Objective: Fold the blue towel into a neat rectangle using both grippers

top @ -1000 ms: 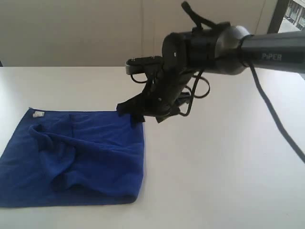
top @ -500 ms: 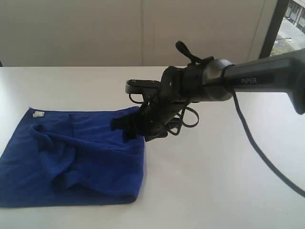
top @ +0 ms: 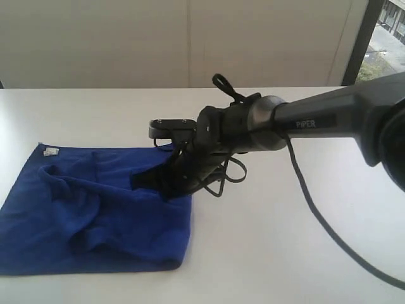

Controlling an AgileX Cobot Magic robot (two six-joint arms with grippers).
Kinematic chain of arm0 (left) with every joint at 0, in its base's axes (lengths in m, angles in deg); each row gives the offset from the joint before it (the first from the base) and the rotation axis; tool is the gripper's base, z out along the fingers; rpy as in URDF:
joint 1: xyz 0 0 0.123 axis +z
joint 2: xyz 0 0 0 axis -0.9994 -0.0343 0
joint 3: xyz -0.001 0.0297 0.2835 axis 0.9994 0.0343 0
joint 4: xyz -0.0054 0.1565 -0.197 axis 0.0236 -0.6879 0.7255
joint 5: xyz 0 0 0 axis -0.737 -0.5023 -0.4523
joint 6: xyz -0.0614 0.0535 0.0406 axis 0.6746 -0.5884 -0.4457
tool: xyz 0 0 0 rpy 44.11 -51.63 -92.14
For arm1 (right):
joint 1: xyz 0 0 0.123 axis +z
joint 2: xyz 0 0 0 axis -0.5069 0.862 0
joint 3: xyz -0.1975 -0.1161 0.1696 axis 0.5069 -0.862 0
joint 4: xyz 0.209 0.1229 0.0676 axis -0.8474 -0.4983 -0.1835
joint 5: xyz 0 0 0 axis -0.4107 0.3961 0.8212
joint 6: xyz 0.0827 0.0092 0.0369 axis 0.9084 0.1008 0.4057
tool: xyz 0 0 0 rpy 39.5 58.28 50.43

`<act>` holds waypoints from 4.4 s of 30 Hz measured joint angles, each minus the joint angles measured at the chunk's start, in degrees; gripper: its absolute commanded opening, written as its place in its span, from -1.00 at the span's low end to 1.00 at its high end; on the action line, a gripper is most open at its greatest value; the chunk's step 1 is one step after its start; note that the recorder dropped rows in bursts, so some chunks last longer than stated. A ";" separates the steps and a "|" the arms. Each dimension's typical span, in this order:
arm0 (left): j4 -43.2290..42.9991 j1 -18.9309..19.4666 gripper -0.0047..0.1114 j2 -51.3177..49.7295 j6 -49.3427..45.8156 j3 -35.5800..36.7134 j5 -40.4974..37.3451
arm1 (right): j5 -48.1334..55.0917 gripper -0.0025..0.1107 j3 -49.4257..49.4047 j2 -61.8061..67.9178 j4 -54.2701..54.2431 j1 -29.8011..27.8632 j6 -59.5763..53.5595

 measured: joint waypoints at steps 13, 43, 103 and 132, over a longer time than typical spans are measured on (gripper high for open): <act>0.00 0.00 -0.92 0.00 0.00 0.00 0.00 | 4.35 -0.96 0.35 0.57 8.74 -2.99 4.73; 0.00 0.00 -0.92 0.00 0.00 0.00 0.00 | -3.64 -0.96 -25.66 -14.14 18.38 -20.95 8.53; 0.00 0.00 -0.92 0.00 0.00 0.00 0.00 | -9.34 -0.96 -23.01 -16.04 21.24 -28.09 1.89; 0.00 0.00 -0.92 0.00 0.00 0.00 0.00 | -4.08 -0.96 -8.01 -12.71 20.02 -28.09 1.29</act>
